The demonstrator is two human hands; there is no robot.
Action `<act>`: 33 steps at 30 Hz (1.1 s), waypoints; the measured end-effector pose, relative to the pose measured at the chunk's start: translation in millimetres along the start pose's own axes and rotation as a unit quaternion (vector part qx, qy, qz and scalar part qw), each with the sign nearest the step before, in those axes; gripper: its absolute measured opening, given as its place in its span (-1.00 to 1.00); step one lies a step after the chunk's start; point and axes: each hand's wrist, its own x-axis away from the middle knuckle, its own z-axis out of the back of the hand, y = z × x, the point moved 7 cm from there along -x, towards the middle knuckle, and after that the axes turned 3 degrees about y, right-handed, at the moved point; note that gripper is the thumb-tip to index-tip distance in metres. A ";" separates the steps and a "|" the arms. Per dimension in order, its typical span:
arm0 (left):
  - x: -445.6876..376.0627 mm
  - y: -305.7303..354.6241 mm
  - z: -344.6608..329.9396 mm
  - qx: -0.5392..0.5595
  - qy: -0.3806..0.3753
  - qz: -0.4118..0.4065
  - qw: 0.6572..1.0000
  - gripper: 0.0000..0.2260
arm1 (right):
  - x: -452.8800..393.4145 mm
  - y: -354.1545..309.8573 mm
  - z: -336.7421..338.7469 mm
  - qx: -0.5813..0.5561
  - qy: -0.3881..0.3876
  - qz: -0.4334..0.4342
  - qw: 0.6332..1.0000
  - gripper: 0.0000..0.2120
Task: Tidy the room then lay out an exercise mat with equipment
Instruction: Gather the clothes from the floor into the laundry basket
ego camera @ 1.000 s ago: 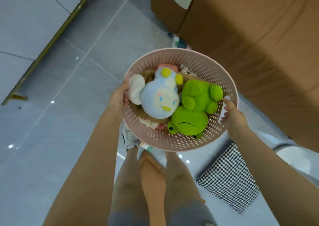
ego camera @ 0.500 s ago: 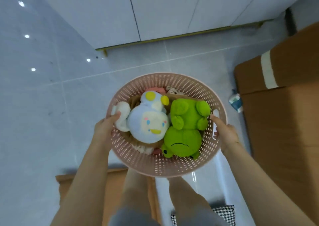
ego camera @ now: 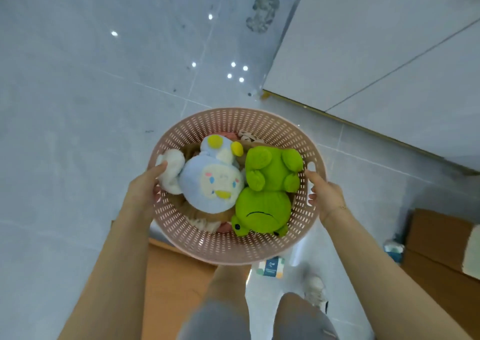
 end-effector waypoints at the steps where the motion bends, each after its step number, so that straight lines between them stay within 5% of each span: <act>1: -7.1 15.8 12.3 0.009 0.007 -0.002 1.000 -0.63 | 5.5 -13.0 -23.0 0.011 -0.013 0.006 1.000 -0.80; 14: -129.4 173.2 79.9 0.009 0.052 -0.008 0.999 -0.72 | -8.0 -154.2 -237.1 0.024 -0.075 -0.001 0.997 -0.59; 25: -226.2 329.5 15.2 -0.008 0.029 0.004 1.000 -0.71 | -61.5 -290.0 -330.0 0.003 -0.039 -0.008 0.999 -0.81; 33: -322.9 437.8 -75.7 -0.044 -0.044 0.006 0.998 -0.73 | -126.6 -358.6 -381.2 -0.046 0.015 -0.037 0.998 -0.71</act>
